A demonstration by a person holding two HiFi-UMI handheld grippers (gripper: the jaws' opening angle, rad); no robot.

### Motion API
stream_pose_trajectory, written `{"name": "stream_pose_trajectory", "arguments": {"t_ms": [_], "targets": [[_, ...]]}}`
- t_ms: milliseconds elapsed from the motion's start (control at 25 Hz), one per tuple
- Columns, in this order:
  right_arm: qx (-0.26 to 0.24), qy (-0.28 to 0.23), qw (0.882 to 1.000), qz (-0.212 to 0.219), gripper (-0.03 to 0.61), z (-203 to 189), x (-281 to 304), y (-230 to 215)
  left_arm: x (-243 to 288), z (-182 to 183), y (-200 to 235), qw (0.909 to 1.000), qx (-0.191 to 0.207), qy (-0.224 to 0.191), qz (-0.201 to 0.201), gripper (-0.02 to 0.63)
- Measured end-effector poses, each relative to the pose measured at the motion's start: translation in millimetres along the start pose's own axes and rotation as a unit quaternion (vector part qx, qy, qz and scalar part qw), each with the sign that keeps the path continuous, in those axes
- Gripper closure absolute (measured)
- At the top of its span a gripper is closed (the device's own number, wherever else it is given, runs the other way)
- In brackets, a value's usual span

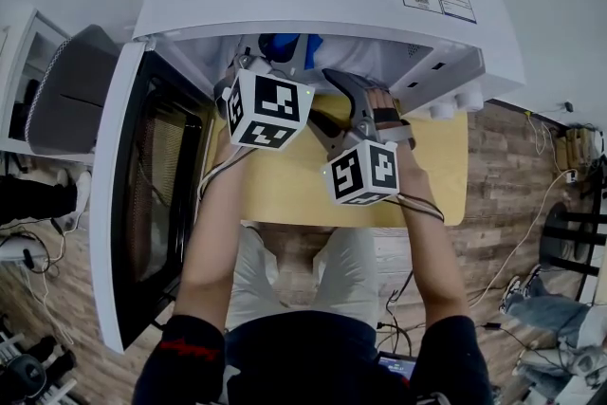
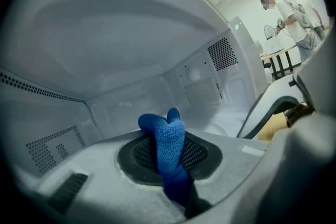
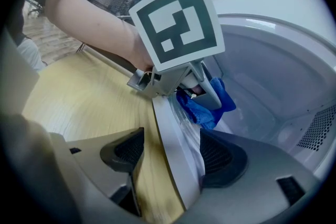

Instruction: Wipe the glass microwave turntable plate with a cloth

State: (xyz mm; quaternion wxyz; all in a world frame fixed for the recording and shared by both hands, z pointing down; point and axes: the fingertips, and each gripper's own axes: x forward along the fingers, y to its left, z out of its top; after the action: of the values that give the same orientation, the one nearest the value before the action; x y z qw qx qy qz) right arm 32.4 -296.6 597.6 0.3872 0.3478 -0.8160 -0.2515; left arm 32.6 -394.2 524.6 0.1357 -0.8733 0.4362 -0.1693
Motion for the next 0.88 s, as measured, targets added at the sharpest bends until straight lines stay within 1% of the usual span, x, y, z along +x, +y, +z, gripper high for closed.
{"name": "stream_pose_trajectory", "arguments": {"t_ms": [120,240,400,560,880], "targets": [[-0.001,0.000,1.000,0.000,0.285,0,0,0,4,4,-7,0.9999,0.005,-0.003,-0.010,0.549],[0.000,0.001,1.000,0.000,0.285,0,0,0,8,9,-15,0.9997,0.002,-0.006,-0.022,0.549],[0.000,0.000,1.000,0.000,0.285,0,0,0,11,13,-21,0.9995,0.011,-0.005,-0.028,0.548],[0.000,0.002,1.000,-0.001,0.285,0,0,0,12,18,-27,0.9991,0.010,-0.010,-0.039,0.549],[0.001,0.004,1.000,0.001,0.285,0,0,0,10,23,-33,0.9987,0.026,-0.014,-0.041,0.548]]}}
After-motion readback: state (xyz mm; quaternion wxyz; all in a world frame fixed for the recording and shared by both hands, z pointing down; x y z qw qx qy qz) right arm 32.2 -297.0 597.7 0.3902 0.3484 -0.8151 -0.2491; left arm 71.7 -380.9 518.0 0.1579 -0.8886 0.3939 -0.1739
